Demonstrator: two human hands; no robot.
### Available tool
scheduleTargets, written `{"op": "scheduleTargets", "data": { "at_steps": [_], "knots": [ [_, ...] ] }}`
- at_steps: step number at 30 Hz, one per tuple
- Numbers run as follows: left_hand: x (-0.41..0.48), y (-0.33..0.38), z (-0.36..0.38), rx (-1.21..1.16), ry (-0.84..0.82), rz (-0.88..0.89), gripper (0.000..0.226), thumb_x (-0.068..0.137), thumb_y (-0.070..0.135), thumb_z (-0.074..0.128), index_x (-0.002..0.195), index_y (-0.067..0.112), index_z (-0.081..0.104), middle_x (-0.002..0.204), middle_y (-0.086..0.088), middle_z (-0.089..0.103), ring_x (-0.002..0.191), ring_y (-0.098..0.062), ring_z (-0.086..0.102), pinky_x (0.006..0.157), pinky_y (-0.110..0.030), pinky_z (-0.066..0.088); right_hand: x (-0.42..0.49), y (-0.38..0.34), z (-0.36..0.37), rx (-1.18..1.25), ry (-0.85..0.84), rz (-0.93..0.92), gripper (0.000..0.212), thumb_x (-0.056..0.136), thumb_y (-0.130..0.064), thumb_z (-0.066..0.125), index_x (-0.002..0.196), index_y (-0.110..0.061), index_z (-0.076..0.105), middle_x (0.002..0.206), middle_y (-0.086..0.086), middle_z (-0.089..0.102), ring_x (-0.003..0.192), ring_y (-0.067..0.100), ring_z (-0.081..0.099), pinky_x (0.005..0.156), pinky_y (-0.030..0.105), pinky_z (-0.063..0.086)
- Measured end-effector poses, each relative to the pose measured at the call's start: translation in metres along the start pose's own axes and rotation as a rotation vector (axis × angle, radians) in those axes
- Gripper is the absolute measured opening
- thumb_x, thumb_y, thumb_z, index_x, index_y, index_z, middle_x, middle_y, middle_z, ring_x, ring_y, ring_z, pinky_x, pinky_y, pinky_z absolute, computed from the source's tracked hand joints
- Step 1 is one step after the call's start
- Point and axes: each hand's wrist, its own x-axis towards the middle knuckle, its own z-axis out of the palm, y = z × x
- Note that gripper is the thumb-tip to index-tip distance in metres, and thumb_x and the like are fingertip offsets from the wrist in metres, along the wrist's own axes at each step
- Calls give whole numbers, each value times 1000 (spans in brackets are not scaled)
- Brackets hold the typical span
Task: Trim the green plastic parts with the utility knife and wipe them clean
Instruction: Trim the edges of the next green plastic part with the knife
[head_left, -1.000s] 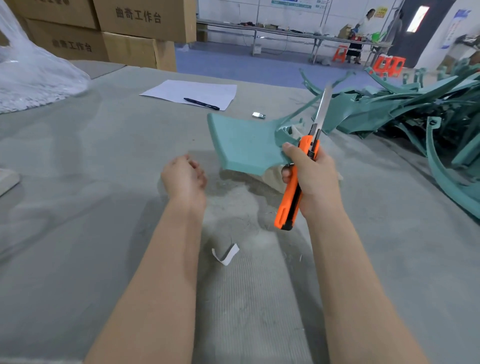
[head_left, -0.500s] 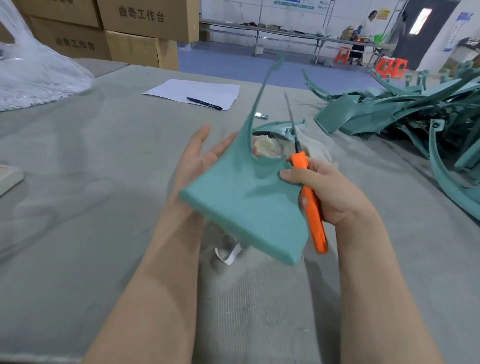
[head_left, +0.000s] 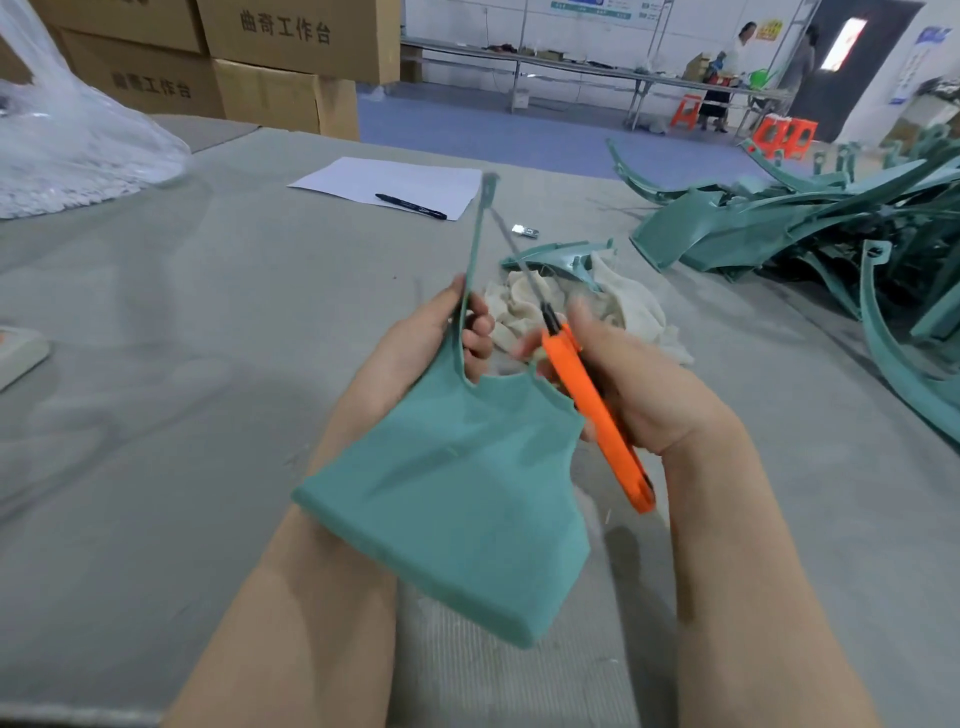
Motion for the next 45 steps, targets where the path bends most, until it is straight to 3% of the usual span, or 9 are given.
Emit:
{"op": "scheduleTargets", "data": {
  "at_steps": [2,5,12,19,26,32,37,42,45],
  "knots": [
    [0,-3,2,76,-10,-86,36,102,39,34,73,19,43,48,9,47,35,2,38,34,-8,31,8,0,2,-157,295,-110,55,83,-70,47,83,-18,67,61,0,63,47,16,52,46,24,44],
    [-1,-5,4,167,-28,-152,34,102,36,35,75,19,45,50,10,48,35,2,40,34,-7,32,15,5,3,-444,606,-287,48,97,-49,45,77,-8,55,54,-2,54,44,13,51,46,28,45],
    [-5,-6,6,205,-59,-220,31,101,32,40,78,14,52,58,5,61,43,1,53,32,-9,36,19,11,-5,-548,800,-297,44,96,-47,49,79,-9,62,70,17,63,63,31,58,67,52,53],
    [-6,-5,5,181,-56,-265,33,99,35,43,73,17,52,58,8,47,42,2,45,31,-8,33,19,11,-6,-699,744,-301,44,96,-48,48,80,-9,62,70,18,61,69,38,59,70,52,52],
    [-3,-7,0,151,-32,-183,28,100,30,44,87,15,63,52,7,43,41,0,40,36,-9,32,20,13,-7,-729,693,-307,45,96,-49,48,78,-10,60,70,18,61,66,37,59,67,50,52],
    [-3,-6,0,80,-40,-182,27,99,26,45,88,13,65,52,5,44,41,-1,40,34,-9,31,21,17,-9,-667,656,-294,39,95,-51,49,72,-21,59,55,1,57,41,12,53,48,25,43],
    [-5,-4,0,77,-57,-175,28,98,26,45,87,12,66,52,5,45,41,-1,40,33,-10,30,19,16,-9,-593,618,-282,39,94,-52,50,72,-22,61,48,-4,56,40,11,52,45,24,45],
    [-4,-4,-1,68,-67,-166,47,99,26,46,65,14,77,52,5,46,41,-1,42,33,-10,31,18,17,-4,-602,531,-255,41,95,-48,51,73,-15,63,47,-3,56,41,13,52,43,24,45],
    [-4,-2,-2,40,-47,-169,45,98,25,48,66,12,76,53,4,46,42,-2,43,32,-11,31,19,18,-3,-603,499,-246,44,96,-45,51,75,-7,62,46,-4,53,41,13,50,43,24,43]
  ]
}}
